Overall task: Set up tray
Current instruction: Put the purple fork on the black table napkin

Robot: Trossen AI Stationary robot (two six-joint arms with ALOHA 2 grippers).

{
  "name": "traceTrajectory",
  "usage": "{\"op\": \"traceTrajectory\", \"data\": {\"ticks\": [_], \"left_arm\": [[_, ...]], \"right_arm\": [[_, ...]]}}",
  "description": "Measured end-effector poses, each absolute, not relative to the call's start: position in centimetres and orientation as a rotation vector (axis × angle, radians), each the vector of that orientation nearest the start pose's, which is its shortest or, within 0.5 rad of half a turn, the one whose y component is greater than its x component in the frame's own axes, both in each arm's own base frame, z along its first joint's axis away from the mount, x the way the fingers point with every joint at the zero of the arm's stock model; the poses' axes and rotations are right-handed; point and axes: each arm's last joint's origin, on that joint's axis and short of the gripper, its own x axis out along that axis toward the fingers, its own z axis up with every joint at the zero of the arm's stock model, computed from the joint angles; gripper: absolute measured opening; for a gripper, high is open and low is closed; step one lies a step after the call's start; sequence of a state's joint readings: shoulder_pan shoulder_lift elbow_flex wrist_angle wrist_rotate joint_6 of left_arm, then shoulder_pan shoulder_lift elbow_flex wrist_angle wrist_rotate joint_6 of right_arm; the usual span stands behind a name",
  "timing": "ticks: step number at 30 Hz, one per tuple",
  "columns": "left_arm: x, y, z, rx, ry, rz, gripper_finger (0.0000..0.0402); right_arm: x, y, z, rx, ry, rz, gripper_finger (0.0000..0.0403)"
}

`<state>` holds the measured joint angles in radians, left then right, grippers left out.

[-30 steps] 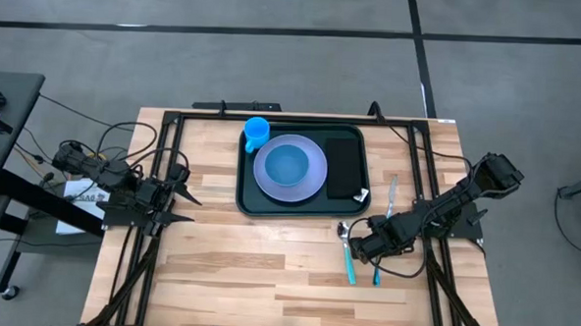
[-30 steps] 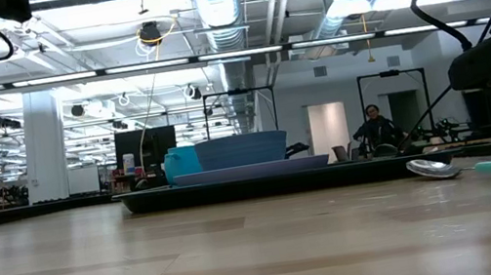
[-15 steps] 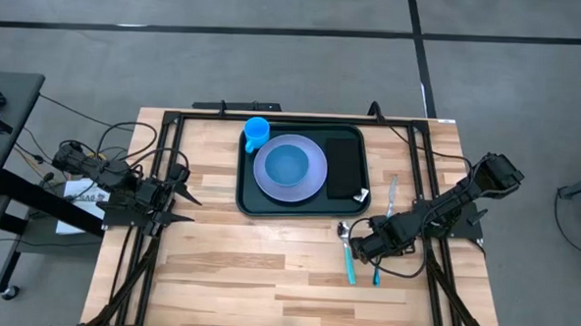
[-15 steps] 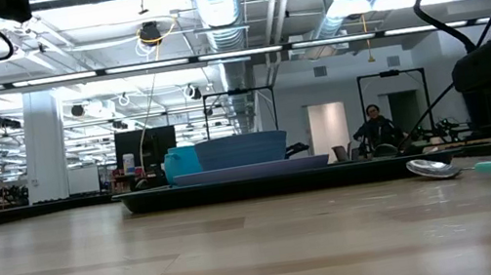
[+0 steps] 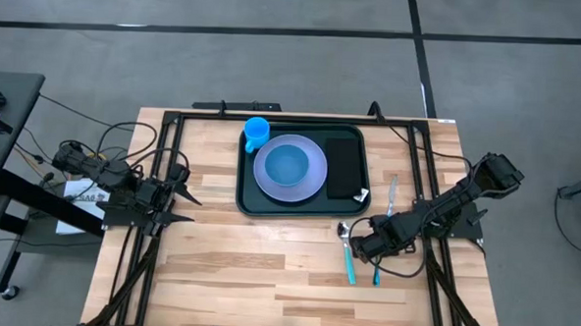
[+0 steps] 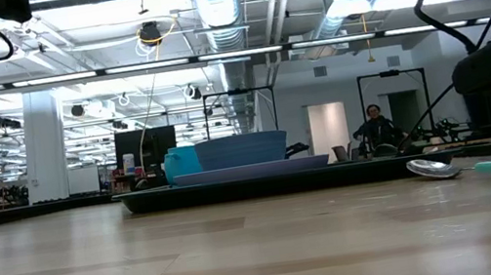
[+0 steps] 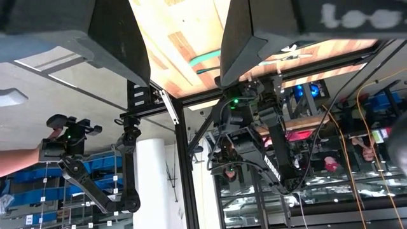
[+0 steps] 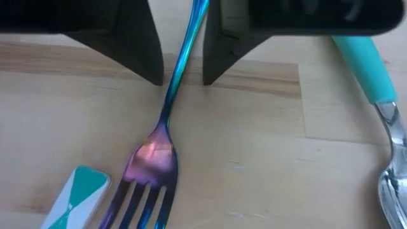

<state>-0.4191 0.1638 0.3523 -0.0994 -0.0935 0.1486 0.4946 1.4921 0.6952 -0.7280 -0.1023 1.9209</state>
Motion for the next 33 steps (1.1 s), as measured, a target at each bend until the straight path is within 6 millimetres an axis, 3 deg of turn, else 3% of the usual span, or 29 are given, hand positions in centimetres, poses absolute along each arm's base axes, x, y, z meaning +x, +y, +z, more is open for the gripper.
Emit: {"op": "traceTrajectory", "data": {"ticks": [17,33], "left_arm": [[7.89,-3.22,25.99,0.139,-0.112,-0.317,0.018],[7.89,-3.21,25.99,0.139,-0.112,-0.317,0.018]], "right_arm": [[19.08,10.09,13.69,1.184,1.349,-1.084,0.0008],[19.7,10.43,14.21,1.233,1.333,-1.061,0.0003]]}}
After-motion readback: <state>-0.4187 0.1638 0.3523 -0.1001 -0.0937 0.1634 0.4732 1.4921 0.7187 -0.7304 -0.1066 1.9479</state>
